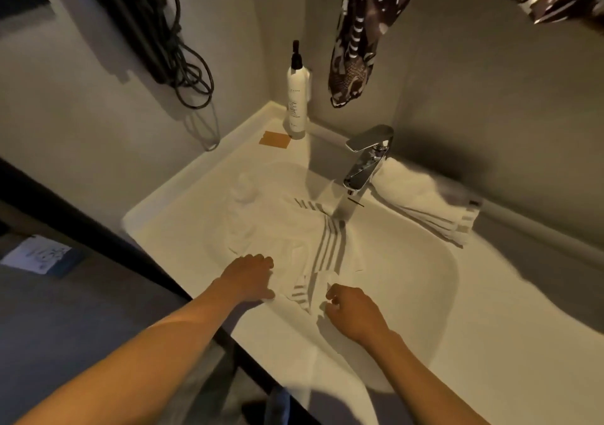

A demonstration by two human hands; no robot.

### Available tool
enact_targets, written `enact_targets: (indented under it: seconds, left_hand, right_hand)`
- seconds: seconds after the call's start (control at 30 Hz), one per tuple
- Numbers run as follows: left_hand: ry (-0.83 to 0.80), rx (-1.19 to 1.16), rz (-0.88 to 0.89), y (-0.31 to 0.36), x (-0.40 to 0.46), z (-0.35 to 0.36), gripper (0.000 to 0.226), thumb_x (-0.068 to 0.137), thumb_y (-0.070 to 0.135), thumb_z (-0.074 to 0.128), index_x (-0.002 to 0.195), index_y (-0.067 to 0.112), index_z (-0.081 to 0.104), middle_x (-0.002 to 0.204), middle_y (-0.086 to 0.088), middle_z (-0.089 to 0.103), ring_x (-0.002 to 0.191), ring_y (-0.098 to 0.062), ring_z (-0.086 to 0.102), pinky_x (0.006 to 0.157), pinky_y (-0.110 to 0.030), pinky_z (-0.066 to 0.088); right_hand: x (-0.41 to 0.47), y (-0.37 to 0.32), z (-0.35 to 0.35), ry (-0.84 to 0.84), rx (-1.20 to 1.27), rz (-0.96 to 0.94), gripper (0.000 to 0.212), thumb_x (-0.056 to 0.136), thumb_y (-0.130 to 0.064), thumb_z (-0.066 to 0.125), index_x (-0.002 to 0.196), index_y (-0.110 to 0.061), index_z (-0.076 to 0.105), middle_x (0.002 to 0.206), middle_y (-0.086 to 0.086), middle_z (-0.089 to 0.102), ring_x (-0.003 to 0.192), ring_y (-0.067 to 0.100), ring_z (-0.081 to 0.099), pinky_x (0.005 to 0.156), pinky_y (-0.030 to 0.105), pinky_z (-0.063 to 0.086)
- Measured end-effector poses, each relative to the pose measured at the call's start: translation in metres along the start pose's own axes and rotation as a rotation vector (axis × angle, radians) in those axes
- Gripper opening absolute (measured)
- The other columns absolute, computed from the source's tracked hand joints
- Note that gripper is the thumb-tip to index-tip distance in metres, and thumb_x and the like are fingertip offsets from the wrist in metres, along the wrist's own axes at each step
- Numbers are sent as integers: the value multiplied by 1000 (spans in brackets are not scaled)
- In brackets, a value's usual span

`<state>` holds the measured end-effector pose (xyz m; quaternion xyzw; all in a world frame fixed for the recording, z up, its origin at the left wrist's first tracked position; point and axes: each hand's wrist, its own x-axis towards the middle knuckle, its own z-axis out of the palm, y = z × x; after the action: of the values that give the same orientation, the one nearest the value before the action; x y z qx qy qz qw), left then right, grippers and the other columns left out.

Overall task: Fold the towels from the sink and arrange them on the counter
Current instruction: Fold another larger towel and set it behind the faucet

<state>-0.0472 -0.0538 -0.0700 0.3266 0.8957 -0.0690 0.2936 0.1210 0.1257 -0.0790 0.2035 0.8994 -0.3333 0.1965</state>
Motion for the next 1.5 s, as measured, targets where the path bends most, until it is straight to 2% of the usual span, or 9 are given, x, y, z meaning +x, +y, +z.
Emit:
enact_targets:
  seconds: [0.17, 0.4, 0.5, 0.73, 0.93, 1.17, 1.27, 1.37, 1.5]
  left_hand:
    - [-87, 70, 74, -21, 35, 19, 62, 85, 55, 58, 135, 21, 44, 120, -3, 61, 110, -25, 57, 79, -35, 38]
    - [38, 218, 148, -1, 72, 43, 56, 85, 45, 60, 131, 20, 42, 117, -6, 58, 108, -29, 56, 95, -41, 38]
    - [23, 251, 170, -2, 77, 41, 39, 91, 17, 53, 130, 15, 47, 119, -9, 58, 109, -31, 58, 91, -37, 41]
    - [-154, -179, 24, -46, 41, -28, 25, 86, 17, 58, 109, 9, 53, 104, -9, 60, 93, -25, 62, 57, -26, 39]
    - [217, -733, -200, -65, -6, -73, 19, 80, 3, 52, 64, 9, 46, 63, -12, 57, 59, -29, 64, 56, -27, 39]
    - [636, -539, 174, -29, -86, -62, 29, 83, -9, 47, 75, 18, 51, 67, -8, 57, 62, -25, 54, 52, -27, 35]
    - [849, -475, 250, 0, -125, -86, 24, 83, -6, 49, 78, 17, 50, 65, -7, 55, 60, -26, 51, 52, -30, 37]
    - [961, -520, 355, 48, -162, -105, 18, 87, -2, 48, 83, 16, 50, 69, -6, 55, 64, -29, 49, 56, -38, 35]
    - [1020, -585, 524, 118, -196, -125, 14, 91, 14, 38, 94, 14, 51, 81, -4, 56, 74, -27, 51, 66, -36, 37]
  right_hand:
    - [49, -20, 49, 55, 93, 121, 12, 91, -28, 47, 96, -18, 51, 98, 1, 60, 81, 16, 53, 62, 27, 42]
    - [107, -22, 91, 190, -165, 222, 51, 87, -24, 49, 136, -25, 39, 128, 4, 47, 112, 28, 49, 90, 39, 46]
    - [111, -20, 91, 102, -195, 184, 33, 89, -21, 47, 123, -20, 48, 117, 5, 57, 104, 27, 56, 83, 36, 45]
    - [57, -25, 28, -122, 205, 128, 34, 67, -41, 72, 83, -13, 63, 80, -2, 60, 70, 11, 55, 63, 28, 43]
    - [-34, -3, -44, -1, 189, 62, 32, 65, -34, 71, 67, -23, 42, 73, -6, 48, 68, 12, 40, 62, 29, 33]
    - [-170, 37, -113, 331, 332, 97, 14, 87, -19, 68, 90, -11, 58, 80, 5, 63, 60, 13, 57, 49, 25, 46]
    - [-233, 52, -142, 422, 298, 27, 10, 89, -22, 68, 98, -24, 65, 96, -3, 68, 85, 12, 63, 75, 32, 53]
    - [-300, 60, -156, 594, 204, 69, 37, 85, -58, 59, 89, -23, 71, 86, -4, 72, 86, 20, 68, 79, 44, 54]
    - [-376, 77, -151, 769, -563, 216, 79, 64, -97, 24, 93, -29, 51, 82, -3, 70, 79, 24, 67, 61, 36, 48]
